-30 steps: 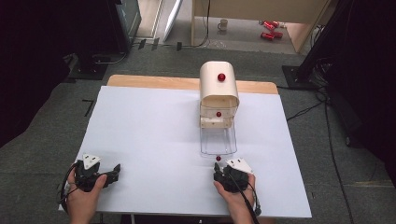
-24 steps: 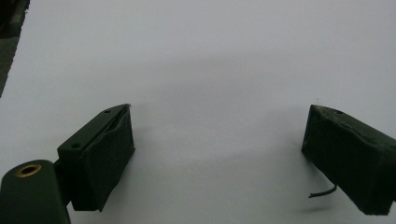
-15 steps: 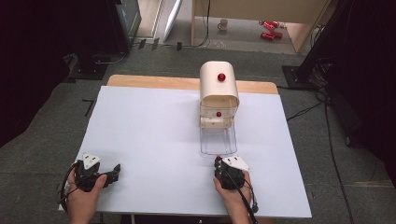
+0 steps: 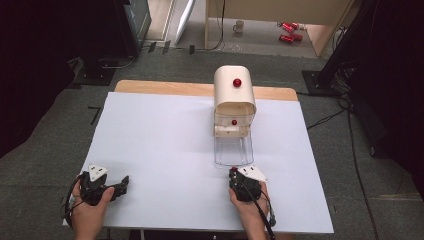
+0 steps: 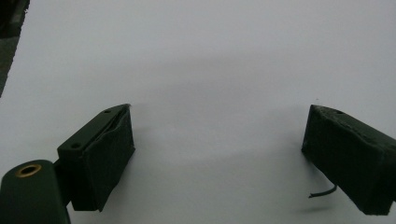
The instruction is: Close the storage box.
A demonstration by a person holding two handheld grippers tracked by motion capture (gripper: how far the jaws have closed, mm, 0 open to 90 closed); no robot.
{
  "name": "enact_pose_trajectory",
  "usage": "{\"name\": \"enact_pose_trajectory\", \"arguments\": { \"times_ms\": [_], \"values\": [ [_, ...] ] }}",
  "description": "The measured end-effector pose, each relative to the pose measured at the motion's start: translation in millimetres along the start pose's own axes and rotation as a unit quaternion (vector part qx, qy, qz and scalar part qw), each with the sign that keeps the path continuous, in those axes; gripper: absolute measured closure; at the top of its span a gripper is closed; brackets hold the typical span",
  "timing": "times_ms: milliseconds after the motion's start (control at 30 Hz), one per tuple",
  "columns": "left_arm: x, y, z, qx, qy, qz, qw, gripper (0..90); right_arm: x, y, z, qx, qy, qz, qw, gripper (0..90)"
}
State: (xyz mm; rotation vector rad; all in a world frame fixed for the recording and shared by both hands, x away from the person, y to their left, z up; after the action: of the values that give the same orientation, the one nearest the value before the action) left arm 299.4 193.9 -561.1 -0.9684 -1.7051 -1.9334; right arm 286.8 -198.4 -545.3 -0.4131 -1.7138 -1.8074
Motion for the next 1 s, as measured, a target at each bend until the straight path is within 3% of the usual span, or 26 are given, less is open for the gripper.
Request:
{"name": "enact_pose_trajectory", "arguments": {
  "times_ms": [400,1000],
  "values": [
    [0.0,0.0,0.0,0.0,0.0,0.0,1.0,9.2,5.8,12.5,-0.4,-0.004,0.005,-0.014,0.9999,75.3],
    [0.0,0.0,0.0,0.0,0.0,0.0,1.0,9.2,-1.1,29.5,-0.7,-0.003,0.005,-0.022,0.9998,75.4]
  ]
}}
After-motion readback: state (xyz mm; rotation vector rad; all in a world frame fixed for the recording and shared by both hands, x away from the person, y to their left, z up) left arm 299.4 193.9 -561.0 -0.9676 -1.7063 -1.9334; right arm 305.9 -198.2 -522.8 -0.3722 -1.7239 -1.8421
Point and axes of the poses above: each handheld gripper's, and its own axes: x roughly backward along the jaws, y roughly out of its top, z roughly to its left, the point moved 9 cm from there along -x, roughly forward along the jaws
